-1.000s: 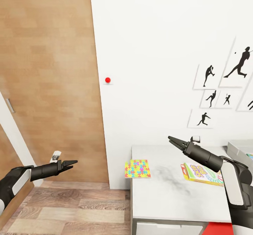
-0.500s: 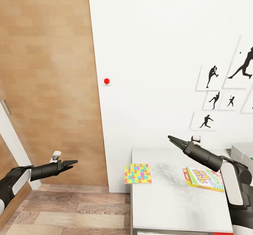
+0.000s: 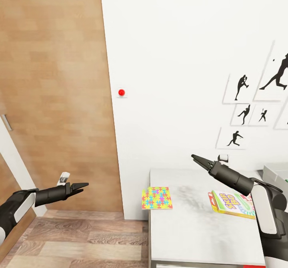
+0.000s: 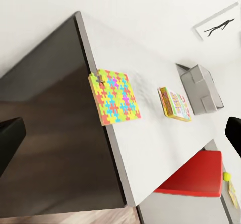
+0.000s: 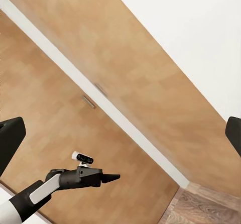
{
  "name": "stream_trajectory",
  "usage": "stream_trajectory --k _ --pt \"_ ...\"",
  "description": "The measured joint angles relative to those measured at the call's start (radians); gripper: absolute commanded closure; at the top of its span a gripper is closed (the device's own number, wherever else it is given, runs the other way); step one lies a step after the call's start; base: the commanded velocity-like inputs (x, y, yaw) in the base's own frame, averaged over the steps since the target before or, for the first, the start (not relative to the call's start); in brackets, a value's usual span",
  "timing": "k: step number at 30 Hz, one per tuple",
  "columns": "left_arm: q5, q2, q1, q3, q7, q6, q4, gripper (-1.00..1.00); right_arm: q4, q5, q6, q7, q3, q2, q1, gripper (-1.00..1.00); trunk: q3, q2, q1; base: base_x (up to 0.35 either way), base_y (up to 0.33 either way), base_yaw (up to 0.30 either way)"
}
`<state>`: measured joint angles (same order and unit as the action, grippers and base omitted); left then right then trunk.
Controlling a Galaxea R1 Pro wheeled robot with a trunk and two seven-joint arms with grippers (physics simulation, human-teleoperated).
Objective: Put all the toys in the child's room - the three board games (two on the bed and one on the table), the two jigsaw puzzles on the table, and the tennis ball on the table - inside the toy box on the table in the child's room.
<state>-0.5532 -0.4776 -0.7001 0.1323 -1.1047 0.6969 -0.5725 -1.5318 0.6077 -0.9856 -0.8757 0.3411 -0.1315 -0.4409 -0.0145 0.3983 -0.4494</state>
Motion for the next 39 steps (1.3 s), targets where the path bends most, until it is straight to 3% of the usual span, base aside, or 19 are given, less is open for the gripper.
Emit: stream_trajectory --k 17,39 --pt "0.001 0.0 0.0 0.0 0.0 0.0 0.0 -1.0 0.001 0.002 0.0 -0.003 0.0 0.0 0.0 -1.0 0.0 0.0 0.0 0.0 0.0 -0.009" --pt "0.001 0.0 0.0 0.0 -0.001 -0.002 0.0 -1.0 0.001 0.001 0.0 -0.003 0.0 -0.002 0.0 -1.0 0.016 0.001 0.0 0.111 0.04 -0.175"
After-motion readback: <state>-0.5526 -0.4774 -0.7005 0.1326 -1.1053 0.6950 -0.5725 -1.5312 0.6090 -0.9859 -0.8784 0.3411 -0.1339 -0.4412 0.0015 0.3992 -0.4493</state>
